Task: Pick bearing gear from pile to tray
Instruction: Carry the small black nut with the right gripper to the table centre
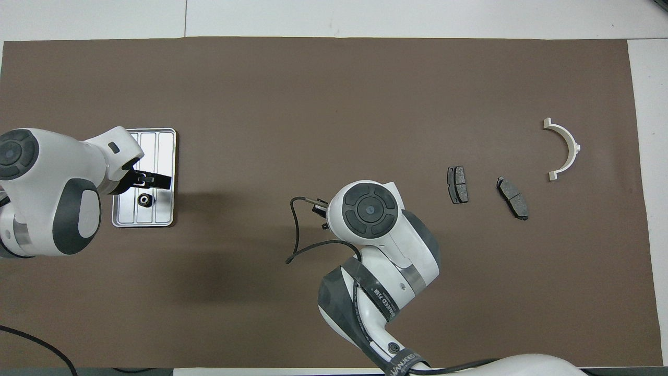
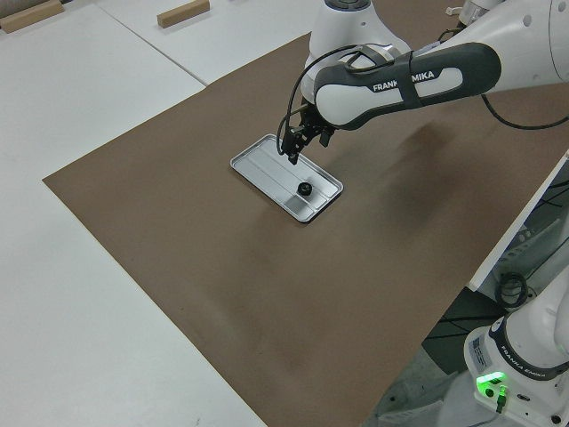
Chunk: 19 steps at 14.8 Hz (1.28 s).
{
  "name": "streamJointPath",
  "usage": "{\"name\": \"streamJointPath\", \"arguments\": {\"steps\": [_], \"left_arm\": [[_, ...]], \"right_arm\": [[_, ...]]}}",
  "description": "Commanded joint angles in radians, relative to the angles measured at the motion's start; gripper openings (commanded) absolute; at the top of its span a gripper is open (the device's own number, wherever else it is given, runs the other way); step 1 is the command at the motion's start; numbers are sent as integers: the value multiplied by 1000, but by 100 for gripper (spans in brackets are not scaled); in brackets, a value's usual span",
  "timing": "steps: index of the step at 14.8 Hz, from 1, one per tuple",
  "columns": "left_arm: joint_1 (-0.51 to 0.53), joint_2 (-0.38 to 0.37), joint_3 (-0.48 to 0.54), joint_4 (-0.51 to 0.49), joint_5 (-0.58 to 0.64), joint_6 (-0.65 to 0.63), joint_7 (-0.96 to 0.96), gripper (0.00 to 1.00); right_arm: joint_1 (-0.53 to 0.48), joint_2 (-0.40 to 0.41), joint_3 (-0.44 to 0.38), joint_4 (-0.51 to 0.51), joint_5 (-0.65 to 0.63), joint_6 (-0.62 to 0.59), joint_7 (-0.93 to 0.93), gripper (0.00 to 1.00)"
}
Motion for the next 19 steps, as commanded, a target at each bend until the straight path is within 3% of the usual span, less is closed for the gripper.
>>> {"name": "streamJointPath", "arguments": {"steps": [1, 6, 14, 15, 16, 19], "left_arm": [[-25, 8, 11, 11, -11, -7, -48, 97], [-64, 8, 11, 8, -11, -1, -116, 98], [-84, 4, 12, -3, -11, 4, -141, 98], [-90, 1, 12, -10, -11, 10, -139, 98], [-90, -1, 12, -22, -11, 28, -139, 98], [-87, -3, 12, -33, -11, 56, -136, 98]], "right_arm": [[18, 22, 0, -22, -50, 55, 62, 0], [57, 134, 0, -10, -184, 152, 217, 0], [58, 138, 0, -8, -189, 155, 243, 0], [58, 138, 0, -7, -189, 155, 260, 10], [58, 138, -1, -7, -189, 155, 281, 97], [41, 135, -1, 34, -190, 105, 287, 100]]}}
